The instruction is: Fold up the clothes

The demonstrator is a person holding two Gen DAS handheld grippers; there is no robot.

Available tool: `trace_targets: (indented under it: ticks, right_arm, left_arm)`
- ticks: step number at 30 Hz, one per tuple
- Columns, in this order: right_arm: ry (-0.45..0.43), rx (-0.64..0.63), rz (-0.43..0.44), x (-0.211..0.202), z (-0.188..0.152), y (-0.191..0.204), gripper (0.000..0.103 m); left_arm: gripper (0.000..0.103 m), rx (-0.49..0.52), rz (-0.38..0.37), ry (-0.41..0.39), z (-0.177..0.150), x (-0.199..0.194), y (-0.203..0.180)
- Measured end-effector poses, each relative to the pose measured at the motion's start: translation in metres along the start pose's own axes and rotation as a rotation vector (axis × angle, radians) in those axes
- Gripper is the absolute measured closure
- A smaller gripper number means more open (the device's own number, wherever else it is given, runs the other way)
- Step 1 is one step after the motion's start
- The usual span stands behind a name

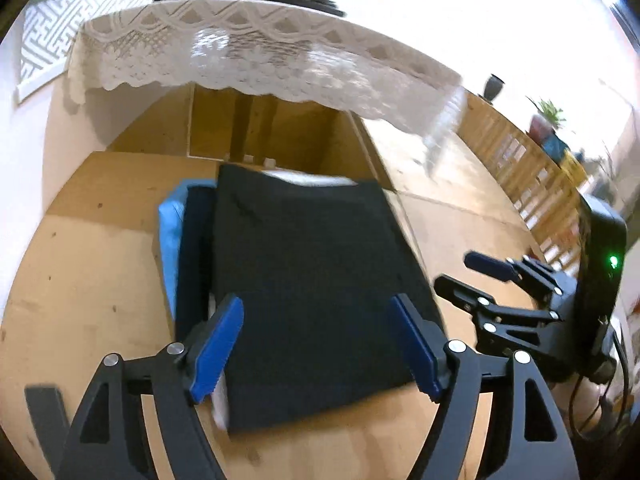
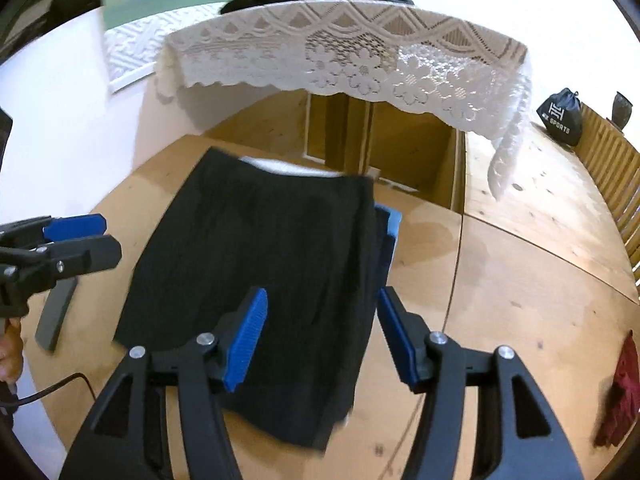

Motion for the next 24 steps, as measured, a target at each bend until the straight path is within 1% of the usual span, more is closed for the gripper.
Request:
trace_targets:
  ticks: [4, 6, 9, 11, 13, 15, 19, 24]
  right_arm:
    - [-0.006, -0.011, 0.008, -0.044, -0.027, 0.004, 0.046]
    - [-0.003, -0.012, 0.003, -0.068, -0.045, 0.003, 0.046]
    - [-0.018, -0.022, -0.013, -0.100, -0.067, 0.000, 0.046]
    - [-0.030, -0.041, -0.038, -0.124, -0.085, -0.004, 0.046]
    - [-0.036, -0.053, -0.065, -0.146, -0.103, -0.010, 0.046]
    - [-0.031, -0.059, -0.082, -0.164, -0.119, -0.014, 0.046]
    - [-0.033, -0.034, -0.085, -0.198, -0.146, -0.021, 0.046]
    - [-0.084, 0.024, -0.110, -0.239, -0.169, -0.030, 0.046]
  left_arm:
    - [0.025, 0.079, -0.014, -0.023, -0.030, -0.045, -0.044]
    - [0.023, 0.130, 0.005, -0.036, -0.047, -0.063, -0.066]
    - [0.023, 0.195, 0.047, -0.042, -0.072, -0.080, -0.092]
    - [0.023, 0.192, 0.042, -0.045, -0.093, -0.091, -0.108]
    - [0.023, 0.152, -0.002, -0.037, -0.112, -0.100, -0.122]
    - [0.022, 0.148, -0.018, -0.030, -0.129, -0.107, -0.135]
    - [0.020, 0.201, 0.042, -0.051, -0.152, -0.125, -0.159]
    - [0.017, 0.213, 0.053, -0.039, -0.177, -0.144, -0.179]
Point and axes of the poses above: each gripper's, at about its wrist camera, not at the fingertips, and x roughly the way its jaws point, y to its left, z to its top, the point moved 4 cm from there along x, roughly the way its jaws point, and after that the axes turned 14 degrees about -y, right-handed, at the moved point
